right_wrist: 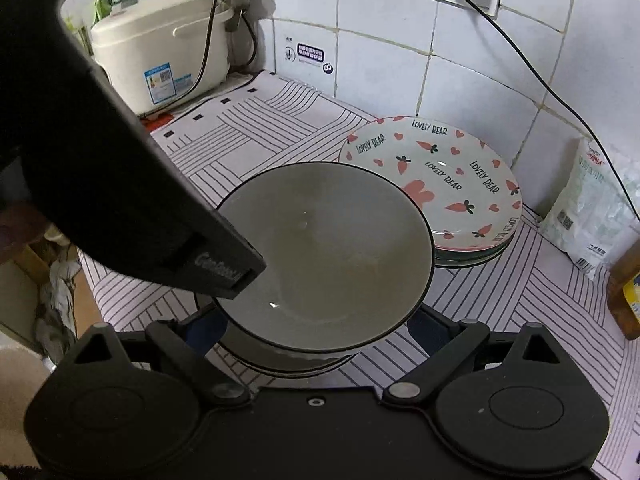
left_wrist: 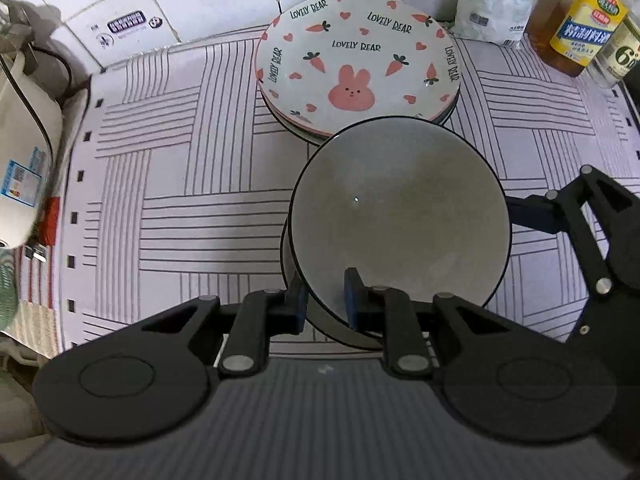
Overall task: Organize plates and bowls
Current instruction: 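Lower the bowl into the nested bowls and open the left gripper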
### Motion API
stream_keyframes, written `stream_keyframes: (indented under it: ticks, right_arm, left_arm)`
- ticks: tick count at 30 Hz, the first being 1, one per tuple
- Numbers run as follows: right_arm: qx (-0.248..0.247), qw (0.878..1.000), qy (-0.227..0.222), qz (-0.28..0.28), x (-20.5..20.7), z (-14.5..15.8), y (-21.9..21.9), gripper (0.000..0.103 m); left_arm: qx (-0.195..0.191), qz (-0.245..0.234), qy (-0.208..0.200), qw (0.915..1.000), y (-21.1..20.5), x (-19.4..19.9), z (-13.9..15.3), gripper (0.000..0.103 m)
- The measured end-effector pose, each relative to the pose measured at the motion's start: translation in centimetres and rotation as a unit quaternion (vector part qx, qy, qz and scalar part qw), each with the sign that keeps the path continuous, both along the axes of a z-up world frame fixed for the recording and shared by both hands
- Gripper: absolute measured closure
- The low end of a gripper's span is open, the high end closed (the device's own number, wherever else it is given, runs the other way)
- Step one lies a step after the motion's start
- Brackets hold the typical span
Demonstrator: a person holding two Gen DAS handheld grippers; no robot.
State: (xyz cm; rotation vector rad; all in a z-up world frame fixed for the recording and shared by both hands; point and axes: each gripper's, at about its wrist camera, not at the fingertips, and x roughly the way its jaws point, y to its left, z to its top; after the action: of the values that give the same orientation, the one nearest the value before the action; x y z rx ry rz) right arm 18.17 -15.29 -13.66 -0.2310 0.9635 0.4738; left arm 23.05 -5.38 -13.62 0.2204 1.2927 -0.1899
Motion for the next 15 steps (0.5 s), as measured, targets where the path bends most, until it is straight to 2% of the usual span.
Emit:
stream_keyframes:
  ticks: [2,8,12,15]
  right_arm:
    - [0.012,1.0,0.015,0.001,0.2,0.3,-0.4,0.005]
    - [0.071,0.997,0.023,-0.009,-0.1,0.3,-1.8,0.004]
    - [0.078,0.997,0.02,-0.014,-0.5,0.1,-1.5,0.006]
    - [0.075,0.997,-0.002,-0.009,-1.3,0.2,-1.1,0.006]
  left_arm:
    - [0.016,-0.012,-0.011,0.9997,-0.3,-0.3,0.0,0.086]
    - [0.02,-0.012,-0.008,0.9997,-0.3,-0.2,0.1,0.086]
    - [0.037,-0.014,-0.011,0.9991,-0.2,-0.5,0.1,0.086]
    - [0.027,-0.011,-0.018,0.9994,0.3,-0.7,0.0,0.086]
